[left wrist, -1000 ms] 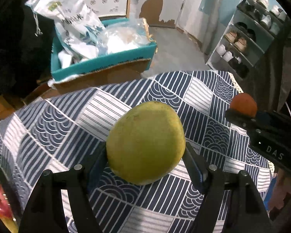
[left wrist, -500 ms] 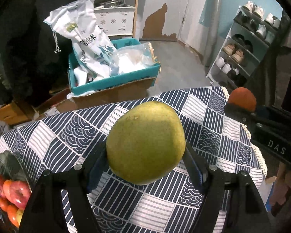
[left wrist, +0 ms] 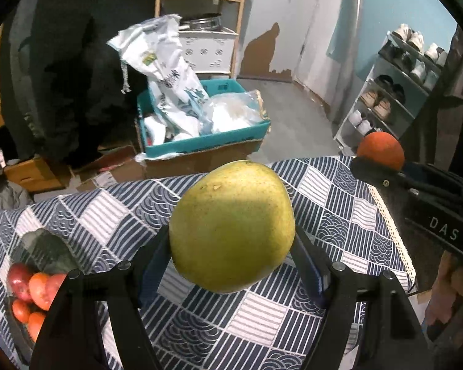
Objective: Organize fruits
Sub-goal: 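Carry the pear with the left gripper while the right carries the tangerine over the bowl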
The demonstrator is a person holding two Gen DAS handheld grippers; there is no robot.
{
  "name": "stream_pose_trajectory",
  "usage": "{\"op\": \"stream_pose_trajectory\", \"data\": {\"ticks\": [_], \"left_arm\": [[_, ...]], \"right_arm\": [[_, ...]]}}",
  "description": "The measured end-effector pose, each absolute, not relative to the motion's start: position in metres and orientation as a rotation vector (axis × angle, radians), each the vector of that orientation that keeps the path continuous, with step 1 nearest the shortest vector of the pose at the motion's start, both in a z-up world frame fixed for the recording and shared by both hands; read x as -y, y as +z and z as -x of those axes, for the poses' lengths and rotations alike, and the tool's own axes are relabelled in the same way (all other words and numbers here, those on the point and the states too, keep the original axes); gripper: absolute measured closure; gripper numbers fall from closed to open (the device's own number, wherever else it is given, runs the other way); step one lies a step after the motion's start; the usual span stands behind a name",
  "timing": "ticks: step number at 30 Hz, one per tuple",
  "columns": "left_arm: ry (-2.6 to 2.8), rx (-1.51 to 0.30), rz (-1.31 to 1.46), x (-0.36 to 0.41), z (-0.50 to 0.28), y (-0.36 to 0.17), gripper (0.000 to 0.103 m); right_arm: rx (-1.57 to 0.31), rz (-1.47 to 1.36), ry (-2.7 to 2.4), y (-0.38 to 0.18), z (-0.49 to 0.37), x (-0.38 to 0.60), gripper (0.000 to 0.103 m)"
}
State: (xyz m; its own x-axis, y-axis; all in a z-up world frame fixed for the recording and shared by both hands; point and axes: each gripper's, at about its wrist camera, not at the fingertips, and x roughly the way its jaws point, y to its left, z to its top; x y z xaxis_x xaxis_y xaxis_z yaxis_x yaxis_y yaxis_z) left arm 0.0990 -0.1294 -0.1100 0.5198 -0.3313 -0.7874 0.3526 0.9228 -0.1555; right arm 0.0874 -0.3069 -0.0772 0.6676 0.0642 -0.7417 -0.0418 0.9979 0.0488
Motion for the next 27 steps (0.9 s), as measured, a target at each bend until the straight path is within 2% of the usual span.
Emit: {"op": "stream_pose_trajectory", "data": {"ticks": [17,27], "left_arm": [[-0.284,-0.906,0.005,0.04,-0.088,-0.094,0.026],[-0.198,-0.911,0.046,-0.014,-0.082,-0.103,0.026]], "right_arm": [[-0.808,0.002,0.207,-0.057,-0.097,0.23,0.06],[-0.828,0.029,0.295,-0.066,-0.108,0.178,0.06]]}}
